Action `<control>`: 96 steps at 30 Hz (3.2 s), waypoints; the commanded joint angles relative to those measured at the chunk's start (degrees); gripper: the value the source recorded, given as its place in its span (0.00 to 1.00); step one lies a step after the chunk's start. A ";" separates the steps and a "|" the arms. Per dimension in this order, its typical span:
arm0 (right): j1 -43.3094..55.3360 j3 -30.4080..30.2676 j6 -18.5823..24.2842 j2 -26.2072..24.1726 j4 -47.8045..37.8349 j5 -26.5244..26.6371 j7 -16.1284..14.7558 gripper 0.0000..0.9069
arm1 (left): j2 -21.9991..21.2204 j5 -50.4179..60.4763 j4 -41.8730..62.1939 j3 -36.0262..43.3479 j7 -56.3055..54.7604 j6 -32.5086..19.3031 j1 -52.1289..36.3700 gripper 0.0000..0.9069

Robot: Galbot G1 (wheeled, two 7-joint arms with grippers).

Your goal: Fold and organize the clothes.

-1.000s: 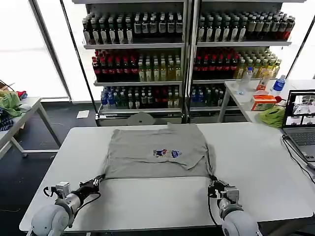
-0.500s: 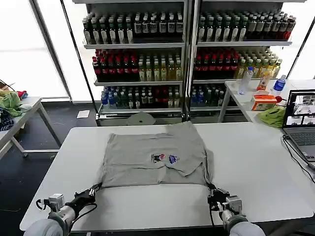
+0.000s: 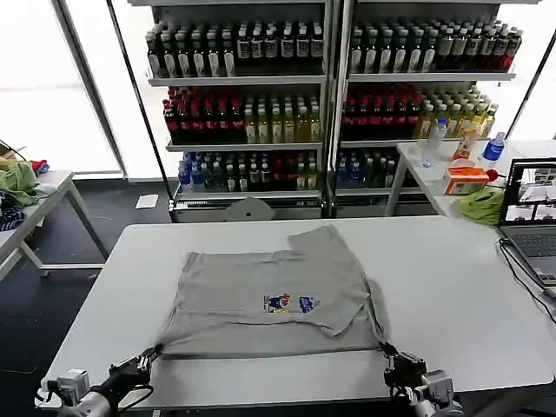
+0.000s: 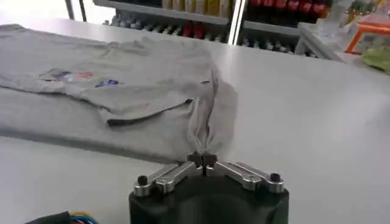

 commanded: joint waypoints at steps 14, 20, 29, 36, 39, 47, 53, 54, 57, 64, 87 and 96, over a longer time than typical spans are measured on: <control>1.48 2.12 0.32 -0.58 3.65 2.81 -0.47 1.00 | 1.83 -1.46 -4.08 -6.47 -0.38 -0.04 3.56 1.00; 10.74 1.84 -1.92 -3.01 1.23 5.67 -4.38 1.00 | 4.90 -4.06 -1.30 -6.47 -0.15 -0.01 -1.59 1.00; 39.51 -7.56 -6.30 -3.84 -15.37 10.22 -11.87 1.00 | 11.47 -6.05 8.54 -0.19 1.20 0.03 -12.96 1.00; 59.78 -18.01 -6.37 1.95 -35.55 8.62 -15.65 1.00 | 16.17 -6.68 20.02 8.12 3.73 -0.05 -26.31 1.00; 67.84 -21.93 -6.33 5.66 -45.22 7.71 -16.29 1.00 | 17.01 -7.56 24.88 12.82 4.40 -0.08 -31.63 1.00; 75.78 -24.96 -6.26 13.10 -61.01 4.76 -17.55 1.00 | 15.58 -7.21 36.11 22.02 5.01 -0.16 -43.82 1.00; 77.94 -24.18 -6.01 17.54 -69.99 3.19 -17.91 1.00 | 14.63 -6.99 42.30 26.44 5.01 -0.70 -49.98 1.00; 77.96 -24.26 -6.00 17.87 -70.15 2.84 -17.98 1.00 | 14.57 -7.12 43.12 26.86 4.87 -0.64 -50.76 1.00; 78.01 -24.43 -5.73 18.73 -70.75 2.00 -17.87 1.00 | 14.46 -7.31 45.10 28.57 4.76 -0.49 -53.36 1.00; 77.90 -23.64 -5.56 19.81 -72.52 1.74 -17.50 1.00 | 13.26 -7.23 47.94 31.91 4.47 -0.58 -56.24 1.00; 76.52 -24.59 -6.14 20.96 -73.23 1.84 -17.34 0.00 | 9.99 -8.11 51.23 35.37 3.19 -0.39 -59.48 0.84; 76.49 -25.32 -6.02 20.89 -71.86 2.03 -17.17 0.00 | 10.23 -8.18 51.51 35.84 3.45 -0.18 -59.37 0.17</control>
